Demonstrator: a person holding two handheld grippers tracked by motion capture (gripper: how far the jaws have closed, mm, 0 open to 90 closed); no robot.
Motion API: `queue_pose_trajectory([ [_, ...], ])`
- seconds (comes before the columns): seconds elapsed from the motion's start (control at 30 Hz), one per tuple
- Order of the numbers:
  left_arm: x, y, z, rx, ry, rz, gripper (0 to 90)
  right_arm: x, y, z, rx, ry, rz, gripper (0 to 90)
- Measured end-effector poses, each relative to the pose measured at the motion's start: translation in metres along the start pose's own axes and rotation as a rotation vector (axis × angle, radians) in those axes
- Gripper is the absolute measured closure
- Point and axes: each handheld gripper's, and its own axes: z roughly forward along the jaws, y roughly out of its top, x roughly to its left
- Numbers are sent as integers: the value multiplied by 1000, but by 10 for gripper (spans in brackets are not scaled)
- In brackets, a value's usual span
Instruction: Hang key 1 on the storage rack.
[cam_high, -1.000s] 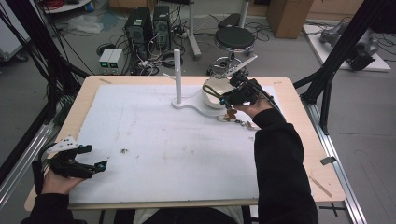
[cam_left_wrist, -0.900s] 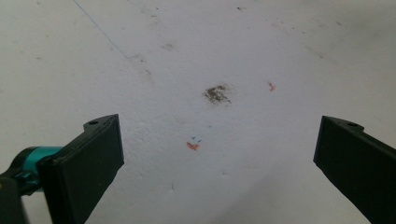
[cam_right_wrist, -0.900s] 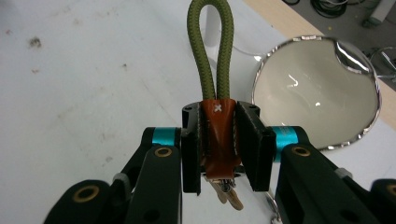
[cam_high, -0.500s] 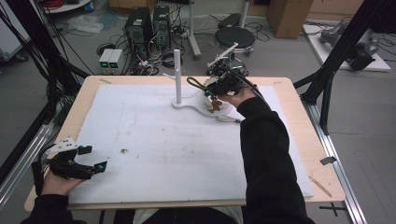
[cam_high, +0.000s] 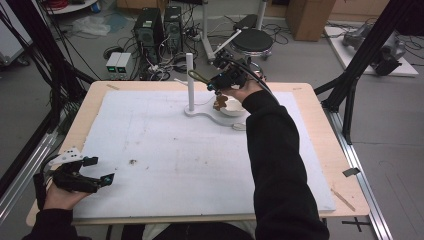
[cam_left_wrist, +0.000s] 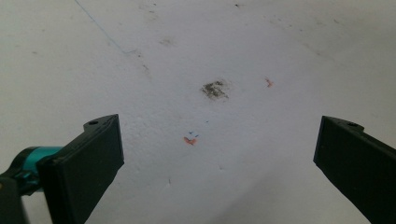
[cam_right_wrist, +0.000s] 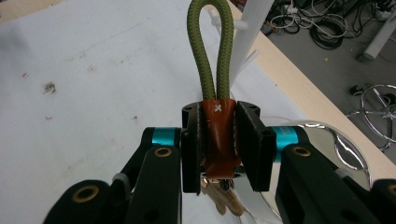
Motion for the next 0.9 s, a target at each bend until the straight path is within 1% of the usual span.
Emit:
queue_pose_trajectory([
  [0.1,0,0,0,2,2,6,19,-3,5,9,-3,-6,18,715],
  [0.13,0,0,0,2,2,6,19,-3,5,9,-3,-6,18,715],
  [0.17,0,0,1,4,-2,7,19,-5,7,18,1,1,34,715],
  [0.2,0,0,1,4,-2,7,19,-5,7,18,1,1,34,715],
  [0.23,0,-1,0,1,1,7,19,-5,9,26,11,0,38,715],
  [0.27,0,-1,0,1,1,7,19,-4,10,29,18,-2,36,715],
  [0.3,1,-1,-1,2,11,6,19,-2,10,33,26,-10,33,715],
  [0.33,1,-1,-1,2,11,6,19,-1,11,36,33,-21,25,714],
  [0.37,2,-1,-1,5,20,-2,19,0,11,39,47,-38,24,713],
  [0.4,2,-1,-1,5,20,-2,19,1,12,42,64,-60,15,713],
  [0.43,2,-2,-3,6,26,1,19,3,12,46,77,-70,10,712],
  [0.53,2,-2,-3,1,26,-2,19,4,12,50,82,-75,9,712],
  [0.57,2,-2,-3,3,27,0,20,5,11,55,82,-76,20,712],
  [0.67,2,-2,-2,6,28,4,19,5,11,61,94,-88,35,711],
  [0.73,1,-2,-2,5,32,5,19,6,11,64,99,-95,28,710],
  [0.77,2,-2,-2,4,32,4,19,7,12,68,108,-106,26,709],
  [0.87,3,-1,-1,3,33,6,19,8,13,72,112,-109,30,709],
  [0.9,3,-1,-1,3,32,5,19,8,13,76,115,-109,37,708],
])
